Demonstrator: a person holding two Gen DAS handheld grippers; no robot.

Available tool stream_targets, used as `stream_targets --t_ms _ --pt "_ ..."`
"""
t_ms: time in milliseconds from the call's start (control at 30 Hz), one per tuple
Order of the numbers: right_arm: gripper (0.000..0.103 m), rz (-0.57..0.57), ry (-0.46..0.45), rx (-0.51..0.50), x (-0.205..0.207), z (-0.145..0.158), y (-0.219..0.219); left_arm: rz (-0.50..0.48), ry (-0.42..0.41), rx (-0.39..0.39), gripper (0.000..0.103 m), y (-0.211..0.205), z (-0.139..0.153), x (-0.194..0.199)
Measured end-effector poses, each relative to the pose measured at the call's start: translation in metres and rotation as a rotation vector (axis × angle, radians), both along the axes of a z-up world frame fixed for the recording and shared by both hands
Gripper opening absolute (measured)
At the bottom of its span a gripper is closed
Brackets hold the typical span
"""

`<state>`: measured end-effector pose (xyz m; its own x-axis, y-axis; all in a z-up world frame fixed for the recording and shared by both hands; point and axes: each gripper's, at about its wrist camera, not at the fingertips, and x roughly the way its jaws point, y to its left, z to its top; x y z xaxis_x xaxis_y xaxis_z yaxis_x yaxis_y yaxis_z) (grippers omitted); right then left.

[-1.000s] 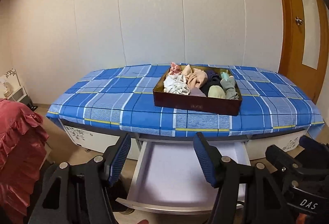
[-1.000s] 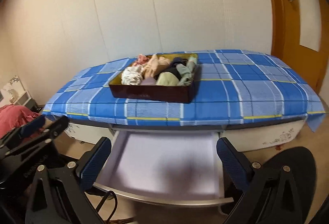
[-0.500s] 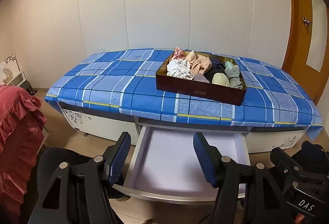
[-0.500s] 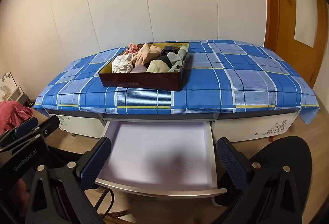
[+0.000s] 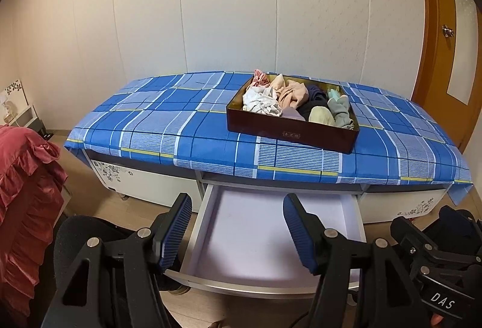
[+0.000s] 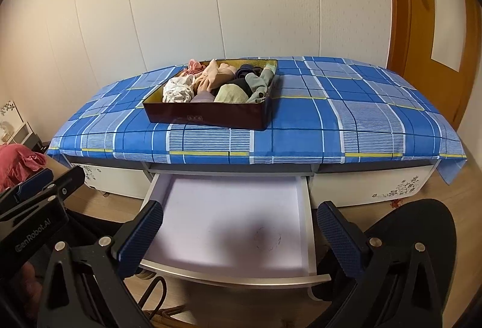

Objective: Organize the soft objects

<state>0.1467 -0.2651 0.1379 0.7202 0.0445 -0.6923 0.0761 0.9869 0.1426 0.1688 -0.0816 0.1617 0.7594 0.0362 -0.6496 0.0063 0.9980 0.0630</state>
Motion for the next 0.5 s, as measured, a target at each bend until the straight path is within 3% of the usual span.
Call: stream_targets --t_ms 500 --pt "0.103 0.001 0.023 0.003 0.0027 -0.0041 -0.0004 -0.003 0.007 0.006 0.064 -0.0018 -0.0004 -0.0006"
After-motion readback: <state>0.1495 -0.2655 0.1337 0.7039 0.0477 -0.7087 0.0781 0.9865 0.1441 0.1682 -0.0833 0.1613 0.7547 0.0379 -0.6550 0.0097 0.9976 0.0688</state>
